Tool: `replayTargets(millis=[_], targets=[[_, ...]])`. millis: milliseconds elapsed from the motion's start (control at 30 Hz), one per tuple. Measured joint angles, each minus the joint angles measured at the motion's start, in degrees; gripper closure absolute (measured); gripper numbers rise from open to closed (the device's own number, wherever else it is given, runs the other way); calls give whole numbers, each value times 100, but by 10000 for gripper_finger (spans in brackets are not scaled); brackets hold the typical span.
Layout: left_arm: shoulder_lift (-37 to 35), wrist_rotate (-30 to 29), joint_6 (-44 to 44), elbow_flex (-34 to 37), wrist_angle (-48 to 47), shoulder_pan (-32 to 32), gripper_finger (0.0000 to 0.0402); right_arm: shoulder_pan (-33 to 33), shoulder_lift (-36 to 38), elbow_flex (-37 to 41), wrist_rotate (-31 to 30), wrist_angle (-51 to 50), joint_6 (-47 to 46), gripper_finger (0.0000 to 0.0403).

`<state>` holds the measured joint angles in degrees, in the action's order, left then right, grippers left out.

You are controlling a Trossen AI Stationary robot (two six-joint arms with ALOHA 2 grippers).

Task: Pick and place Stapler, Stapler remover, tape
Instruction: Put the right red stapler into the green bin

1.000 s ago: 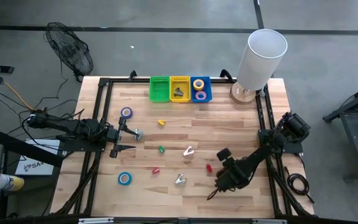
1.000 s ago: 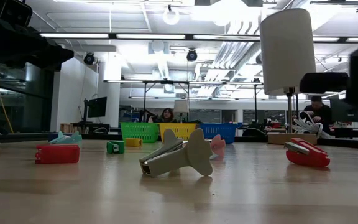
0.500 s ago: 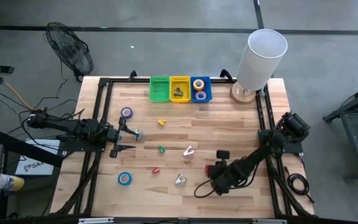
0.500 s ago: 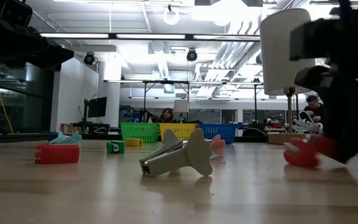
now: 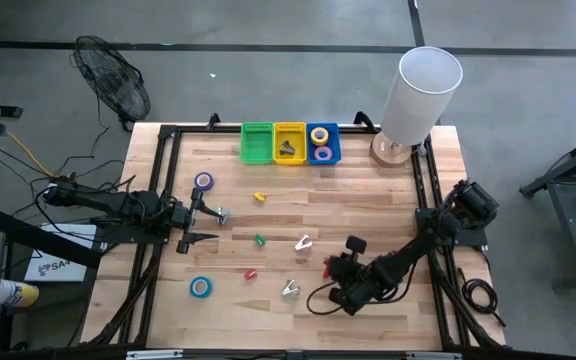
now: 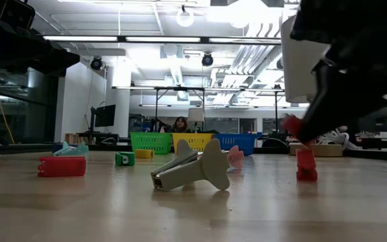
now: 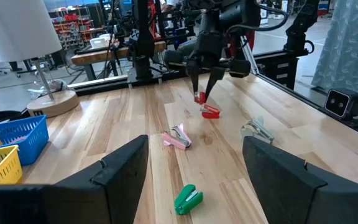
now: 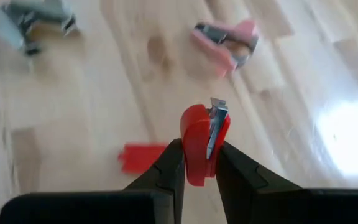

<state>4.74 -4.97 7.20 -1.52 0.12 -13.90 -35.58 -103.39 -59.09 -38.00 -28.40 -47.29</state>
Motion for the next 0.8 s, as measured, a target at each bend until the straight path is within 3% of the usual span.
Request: replayTargets(millis=[300, 533, 800], targets=[[0, 0, 0, 0, 16, -1, 143, 581, -2, 0, -604, 577, 598, 338], [-1, -2, 0, 0, 52, 0, 143, 1397, -2, 0, -657, 1530, 1903, 339], [-1, -3, -18, 0, 293, 0, 143, 2405, -4, 0, 343, 3277, 3583, 340]])
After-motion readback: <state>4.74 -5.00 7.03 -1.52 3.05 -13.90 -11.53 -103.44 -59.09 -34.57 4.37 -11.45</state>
